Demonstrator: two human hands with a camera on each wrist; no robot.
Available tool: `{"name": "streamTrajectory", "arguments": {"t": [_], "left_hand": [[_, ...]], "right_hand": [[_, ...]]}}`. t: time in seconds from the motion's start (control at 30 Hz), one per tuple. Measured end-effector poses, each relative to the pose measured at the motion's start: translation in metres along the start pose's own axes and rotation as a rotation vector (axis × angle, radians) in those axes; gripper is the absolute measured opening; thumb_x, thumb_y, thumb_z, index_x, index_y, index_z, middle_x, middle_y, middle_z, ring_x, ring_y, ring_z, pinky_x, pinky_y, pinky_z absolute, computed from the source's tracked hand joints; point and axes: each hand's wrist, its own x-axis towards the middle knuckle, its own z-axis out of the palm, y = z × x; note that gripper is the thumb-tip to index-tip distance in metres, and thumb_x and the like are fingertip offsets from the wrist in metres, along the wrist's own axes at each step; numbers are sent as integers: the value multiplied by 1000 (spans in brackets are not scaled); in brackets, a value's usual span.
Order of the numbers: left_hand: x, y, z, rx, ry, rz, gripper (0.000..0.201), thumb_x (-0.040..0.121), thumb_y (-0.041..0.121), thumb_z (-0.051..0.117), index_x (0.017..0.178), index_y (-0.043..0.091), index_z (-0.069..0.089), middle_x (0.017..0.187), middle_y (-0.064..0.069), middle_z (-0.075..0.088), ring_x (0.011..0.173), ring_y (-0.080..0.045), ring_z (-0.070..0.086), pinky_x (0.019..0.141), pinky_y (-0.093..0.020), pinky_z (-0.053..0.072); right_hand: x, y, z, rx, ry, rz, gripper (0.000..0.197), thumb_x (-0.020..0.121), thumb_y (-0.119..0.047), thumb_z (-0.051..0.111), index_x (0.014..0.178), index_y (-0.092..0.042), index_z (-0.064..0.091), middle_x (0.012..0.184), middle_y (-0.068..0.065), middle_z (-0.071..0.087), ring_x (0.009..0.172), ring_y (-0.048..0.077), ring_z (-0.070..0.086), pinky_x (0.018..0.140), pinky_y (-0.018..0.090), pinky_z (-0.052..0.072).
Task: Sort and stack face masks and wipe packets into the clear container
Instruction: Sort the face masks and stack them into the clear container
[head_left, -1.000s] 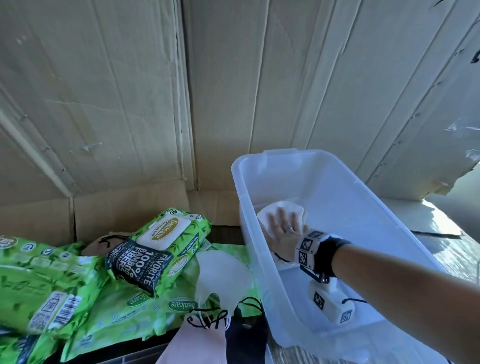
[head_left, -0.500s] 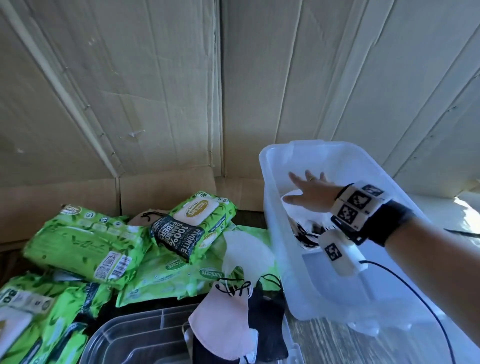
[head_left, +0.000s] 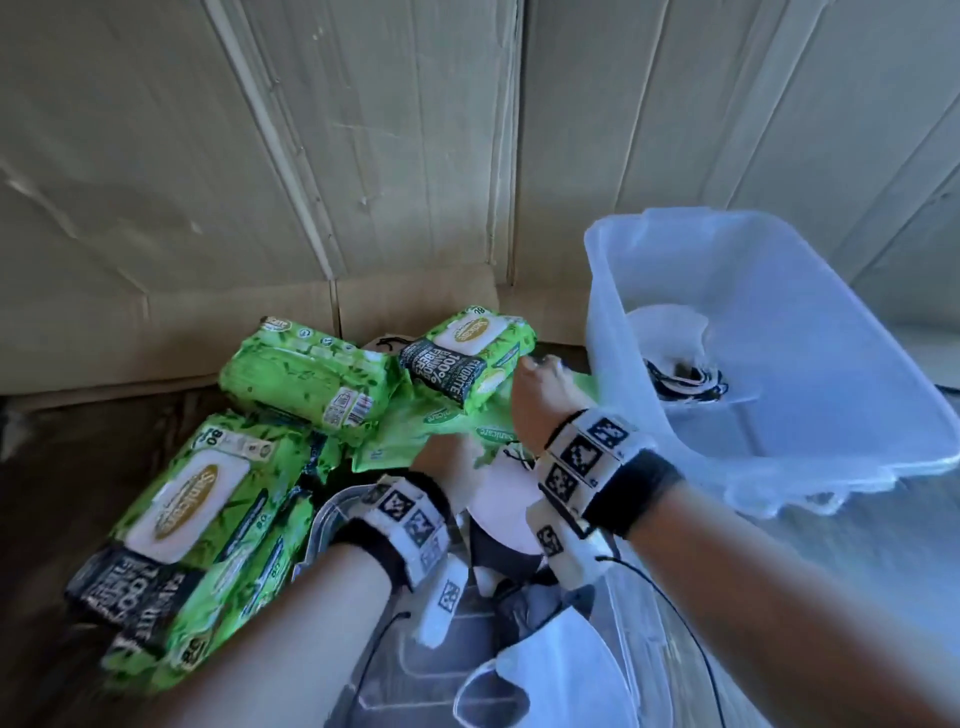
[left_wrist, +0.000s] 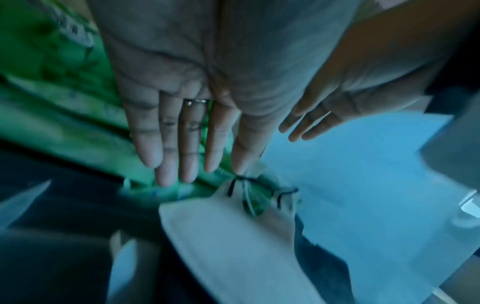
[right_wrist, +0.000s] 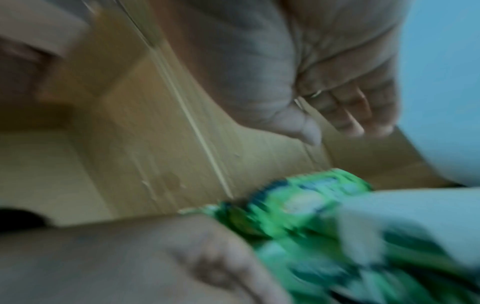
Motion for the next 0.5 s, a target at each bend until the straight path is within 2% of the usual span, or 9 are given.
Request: {"name": "streamTrajectory", "arguments": {"t": [0.03, 0.07, 0.13, 0.17, 0.2, 0.23, 0.37, 0.43, 0.5], "left_hand": [[4, 0, 8, -26, -37, -17, 37, 89, 9, 47, 59, 13, 27, 60, -3, 20, 53, -24, 21, 54, -29, 22], [3, 2, 13, -55, -79, -52, 39, 89, 12, 50, 59, 10, 25, 60, -1, 18, 53, -29, 23, 55, -34, 27], [1, 2, 19, -81, -131, -98, 24, 88, 15, 58, 69, 9, 45, 67, 0, 35, 65, -31, 39, 65, -37, 40], [1, 1, 21, -103, -110, -76, 10, 86, 13, 62, 84, 8, 54, 77, -4, 47, 73, -27, 46, 70, -34, 43], [2, -2, 25, -150, -91, -64, 17, 83, 10, 66, 96, 6, 57, 88, -8, 55, 79, -25, 51, 74, -32, 45], [3, -4, 27, -203, -58, -35, 26, 79, 7, 69, 101, 5, 56, 92, -8, 57, 82, -24, 53, 74, -31, 45], [7, -17, 26, -303, 112, 7, 36, 71, 5, 76, 94, 15, 50, 85, 1, 55, 78, -19, 53, 63, -23, 38], [8, -23, 21, -330, 205, -11, 34, 72, 4, 74, 96, 14, 52, 86, 0, 58, 79, -20, 54, 59, -22, 37], [8, -29, 17, -382, 258, 32, 23, 77, 1, 67, 90, 13, 52, 78, 3, 57, 74, -18, 51, 49, -14, 34]], "right_hand": [[12, 10, 14, 33, 37, 48, 38, 99, -7, 28, 136, 0, 31, 142, 17, 35, 130, 29, 35, 91, 21, 24], [26, 17, 25, -14, 50, 62, 41, 98, -12, 32, 138, -3, 28, 145, 17, 29, 132, 31, 30, 98, 23, 25], [45, 31, 39, -103, 62, 198, 56, 95, -25, 41, 144, -11, 17, 150, 24, 16, 137, 37, 18, 111, 44, 23], [51, 34, 43, -65, 38, 235, 62, 96, -28, 41, 146, -10, 11, 150, 26, 13, 139, 39, 15, 112, 49, 20], [58, 39, 50, -72, 3, 202, 62, 96, -26, 41, 145, -2, 12, 149, 27, 18, 138, 39, 19, 112, 47, 21], [62, 42, 56, -57, -13, 159, 59, 96, -23, 43, 142, 5, 18, 146, 27, 27, 135, 39, 29, 110, 45, 27], [71, 45, 58, -93, 217, 223, 47, 91, -26, 54, 126, -1, 34, 127, 18, 48, 117, 32, 45, 94, 40, 38], [61, 37, 50, -47, 212, 155, 34, 91, -14, 52, 120, 2, 45, 119, 16, 54, 113, 31, 52, 83, 37, 42], [45, 30, 42, -34, 222, 47, 25, 89, -3, 48, 112, 2, 54, 115, 18, 58, 107, 30, 56, 72, 31, 41]]}}
